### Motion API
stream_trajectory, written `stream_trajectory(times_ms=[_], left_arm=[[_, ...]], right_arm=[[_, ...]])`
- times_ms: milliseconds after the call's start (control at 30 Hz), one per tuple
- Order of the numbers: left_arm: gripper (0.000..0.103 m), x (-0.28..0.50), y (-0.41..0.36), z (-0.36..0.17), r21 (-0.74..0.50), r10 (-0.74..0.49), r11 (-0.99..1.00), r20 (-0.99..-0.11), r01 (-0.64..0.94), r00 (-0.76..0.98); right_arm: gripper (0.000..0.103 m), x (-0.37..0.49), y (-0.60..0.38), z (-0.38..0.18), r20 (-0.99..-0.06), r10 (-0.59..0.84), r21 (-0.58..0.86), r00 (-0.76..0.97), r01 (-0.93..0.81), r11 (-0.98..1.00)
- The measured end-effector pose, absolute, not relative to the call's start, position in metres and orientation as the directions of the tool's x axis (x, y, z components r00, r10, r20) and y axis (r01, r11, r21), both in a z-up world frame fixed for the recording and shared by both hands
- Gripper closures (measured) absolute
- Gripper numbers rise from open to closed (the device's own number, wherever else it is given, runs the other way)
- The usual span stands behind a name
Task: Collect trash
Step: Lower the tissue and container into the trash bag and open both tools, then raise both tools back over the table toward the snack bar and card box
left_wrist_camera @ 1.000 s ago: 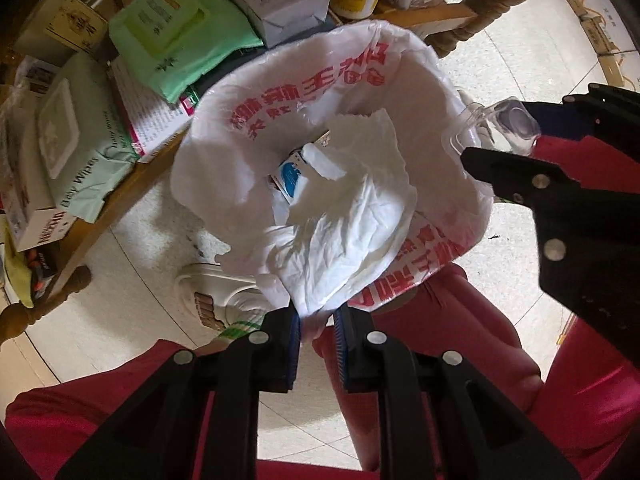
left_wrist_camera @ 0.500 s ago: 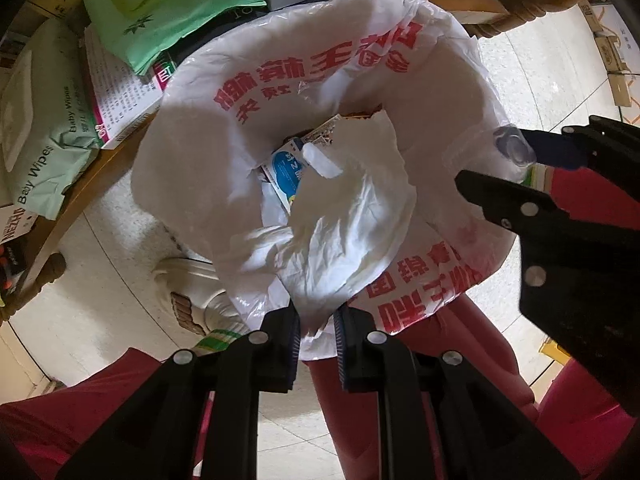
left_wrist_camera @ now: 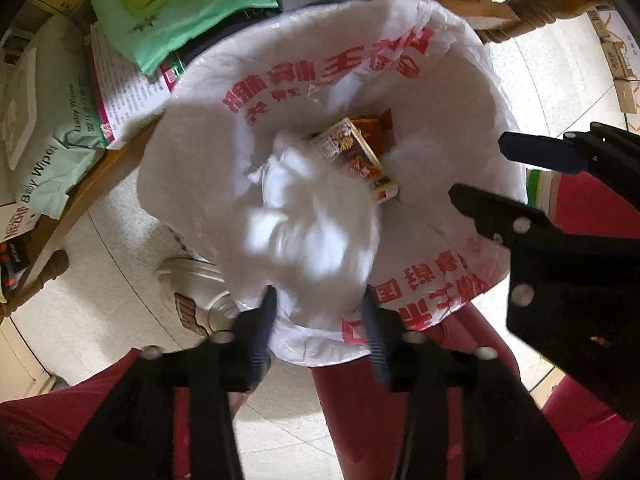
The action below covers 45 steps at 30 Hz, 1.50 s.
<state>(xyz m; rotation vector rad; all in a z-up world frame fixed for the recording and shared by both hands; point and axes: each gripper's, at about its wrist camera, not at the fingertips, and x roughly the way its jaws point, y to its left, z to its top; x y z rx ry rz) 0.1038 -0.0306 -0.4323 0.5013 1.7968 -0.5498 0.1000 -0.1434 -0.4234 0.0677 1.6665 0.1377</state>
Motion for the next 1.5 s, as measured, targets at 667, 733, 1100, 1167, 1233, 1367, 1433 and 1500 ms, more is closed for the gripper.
stream_trajectory(times_ms=[667, 733, 1100, 1167, 1233, 1367, 1433, 1500], left_arm=[[0.034, 0.101, -0.027, -0.418, -0.118, 0.039, 0.797, -0.968, 0.592, -0.247], [0.031, 0.098, -0.027, -0.412, -0.122, 0.029, 0.794, -0.971, 0.596, -0.237], [0.018, 0.064, -0.002, -0.323, -0.153, -0.054, 0.821, -0.980, 0.550, -0.193], [0.018, 0.056, 0.003, -0.296, -0.140, -0.062, 0.818, -0.986, 0.559, -0.156], [0.018, 0.048, 0.005, -0.259, -0.100, -0.050, 0.801, -0.994, 0.591, -0.101], [0.017, 0.051, 0.006, -0.176, -0.078, -0.080, 0.768, -0.996, 0.636, -0.025], [0.012, 0.063, 0.003, -0.125, -0.075, -0.115, 0.764, -0.993, 0.641, 0.021], [0.011, 0.072, -0.001, -0.089, -0.062, -0.136, 0.762, -0.989, 0.644, 0.065]], right_arm=[[0.048, 0.090, -0.140, -0.423, -0.988, 0.115, 0.121, -0.099, -0.049, 0.991], [0.048, 0.086, -0.142, -0.418, -0.987, 0.128, 0.132, -0.094, -0.039, 0.991], [0.031, 0.052, -0.164, -0.317, -0.975, 0.222, 0.221, 0.013, -0.045, 0.974], [0.028, 0.047, -0.170, -0.282, -0.969, 0.241, 0.237, 0.059, -0.064, 0.969], [0.022, 0.043, -0.179, -0.236, -0.954, 0.272, 0.262, 0.125, -0.092, 0.961], [0.011, 0.050, -0.199, -0.135, -0.920, 0.254, 0.210, 0.298, -0.171, 0.963], [0.008, 0.059, -0.208, -0.087, -0.896, 0.226, 0.153, 0.383, -0.212, 0.965], [0.007, 0.070, -0.215, -0.039, -0.866, 0.212, 0.102, 0.452, -0.255, 0.962]])
